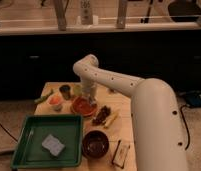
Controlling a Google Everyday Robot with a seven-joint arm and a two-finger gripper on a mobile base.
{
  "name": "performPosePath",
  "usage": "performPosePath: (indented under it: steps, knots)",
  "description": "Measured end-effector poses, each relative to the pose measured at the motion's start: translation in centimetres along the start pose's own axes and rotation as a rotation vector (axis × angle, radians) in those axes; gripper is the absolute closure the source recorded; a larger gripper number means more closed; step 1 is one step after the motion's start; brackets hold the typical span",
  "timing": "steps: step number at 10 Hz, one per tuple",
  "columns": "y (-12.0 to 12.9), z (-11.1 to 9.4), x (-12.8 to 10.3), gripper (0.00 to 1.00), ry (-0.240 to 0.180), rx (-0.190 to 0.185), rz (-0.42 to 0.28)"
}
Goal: Wipe red bowl with towel
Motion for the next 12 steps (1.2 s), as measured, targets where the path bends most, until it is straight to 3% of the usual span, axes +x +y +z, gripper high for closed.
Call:
performPosePath:
  steps: [3, 4, 6, 9, 12]
  knots:
    - [-4.2, -0.2, -0.8, 1.00, -0.003, 0.020, -0.068]
    - [-6.3, 0.0, -1.9, 1.00, -0.012, 0.025, -0.123]
    - [-7.8, 0.6, -4.1, 1.00, -0.033, 0.022, -0.197]
    - [-6.6, 1.6, -7.2, 1.00, -0.070, -0.003, -0.271]
    - [-1.7, 2.4, -7.1, 1.00, -0.092, -0.024, -0.230]
